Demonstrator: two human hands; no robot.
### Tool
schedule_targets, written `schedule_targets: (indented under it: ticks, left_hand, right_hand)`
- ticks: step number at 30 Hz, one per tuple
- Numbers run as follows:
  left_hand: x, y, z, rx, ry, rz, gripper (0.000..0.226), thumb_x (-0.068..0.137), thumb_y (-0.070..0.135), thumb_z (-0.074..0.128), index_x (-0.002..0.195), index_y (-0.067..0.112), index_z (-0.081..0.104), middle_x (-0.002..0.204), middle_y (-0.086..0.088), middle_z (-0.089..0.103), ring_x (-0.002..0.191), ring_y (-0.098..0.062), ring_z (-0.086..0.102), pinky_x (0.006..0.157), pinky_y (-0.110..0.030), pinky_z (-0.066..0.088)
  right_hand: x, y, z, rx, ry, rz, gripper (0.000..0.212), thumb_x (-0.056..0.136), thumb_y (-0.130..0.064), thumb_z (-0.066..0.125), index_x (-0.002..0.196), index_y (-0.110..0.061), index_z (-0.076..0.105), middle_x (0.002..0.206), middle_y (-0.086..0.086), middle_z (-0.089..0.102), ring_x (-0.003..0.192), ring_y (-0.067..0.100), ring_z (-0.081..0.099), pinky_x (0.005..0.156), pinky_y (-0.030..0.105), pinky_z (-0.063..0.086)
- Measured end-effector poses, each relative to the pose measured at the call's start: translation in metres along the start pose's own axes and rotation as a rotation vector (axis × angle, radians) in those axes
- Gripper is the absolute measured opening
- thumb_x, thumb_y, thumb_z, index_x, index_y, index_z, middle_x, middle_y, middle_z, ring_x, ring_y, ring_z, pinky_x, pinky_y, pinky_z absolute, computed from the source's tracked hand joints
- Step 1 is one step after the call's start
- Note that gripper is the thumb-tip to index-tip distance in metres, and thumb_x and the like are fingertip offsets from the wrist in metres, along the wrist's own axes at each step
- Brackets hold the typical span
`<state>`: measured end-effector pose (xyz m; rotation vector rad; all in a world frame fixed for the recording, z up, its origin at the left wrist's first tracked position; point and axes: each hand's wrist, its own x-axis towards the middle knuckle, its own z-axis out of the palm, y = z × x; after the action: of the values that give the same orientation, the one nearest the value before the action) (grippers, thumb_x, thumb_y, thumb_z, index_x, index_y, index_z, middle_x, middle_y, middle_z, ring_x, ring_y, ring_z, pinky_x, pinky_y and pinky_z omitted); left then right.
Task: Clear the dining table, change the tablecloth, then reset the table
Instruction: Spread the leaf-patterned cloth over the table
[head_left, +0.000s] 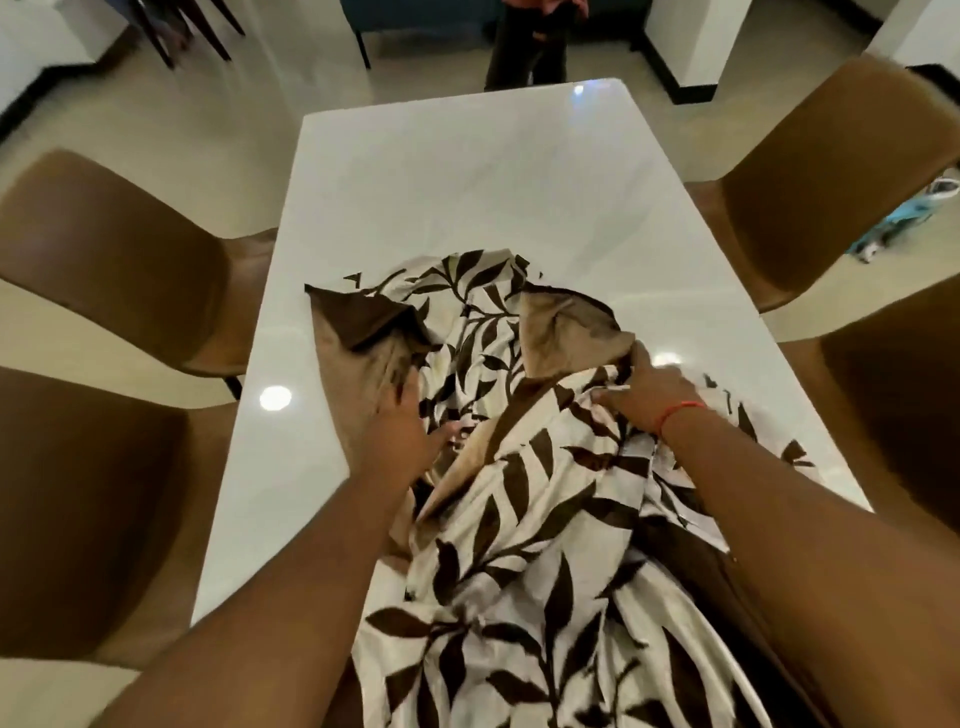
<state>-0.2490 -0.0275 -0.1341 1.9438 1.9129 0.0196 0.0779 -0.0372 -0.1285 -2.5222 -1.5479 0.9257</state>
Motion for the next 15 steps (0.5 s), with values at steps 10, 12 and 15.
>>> schedule_targets:
  ticks: [10, 12, 15]
  left_hand:
    - [0.170, 0.015, -0.124, -0.374, 0.597, 0.030, 0.041, 0.093, 0.013, 0.050, 0.133, 0.005, 0.046, 0.136, -0.019, 0.050, 0.121, -0.036, 0.053, 0.101, -0.041, 0.044]
    - [0.190, 0.008, -0.154, -0.410, 0.608, 0.048, 0.063, 0.092, 0.020, 0.059, 0.147, 0.006, 0.031, 0.151, -0.021, 0.029, 0.131, -0.034, 0.044, 0.108, -0.037, 0.040]
    - [0.188, -0.013, -0.136, -0.365, 0.418, 0.059, 0.087, 0.093, 0.034, 0.063, 0.158, 0.013, 0.010, 0.159, -0.020, 0.019, 0.144, -0.032, 0.028, 0.112, -0.033, 0.031]
  right_hand:
    - [0.133, -0.136, -0.139, 0.184, 0.572, -0.298, 0.046, 0.091, -0.010, 0.051, 0.137, -0.006, 0.046, 0.141, 0.022, 0.046, 0.127, 0.035, 0.049, 0.108, 0.035, 0.038]
    - [0.138, -0.144, -0.156, 0.285, 0.571, -0.325, 0.068, 0.094, -0.013, 0.054, 0.153, -0.009, 0.021, 0.159, 0.019, 0.016, 0.144, 0.031, 0.027, 0.117, 0.027, 0.022]
    - [0.140, -0.119, -0.130, 0.167, 0.472, -0.348, 0.077, 0.095, -0.022, 0.059, 0.156, -0.008, 0.015, 0.160, 0.021, 0.012, 0.149, 0.035, 0.017, 0.122, 0.038, 0.018]
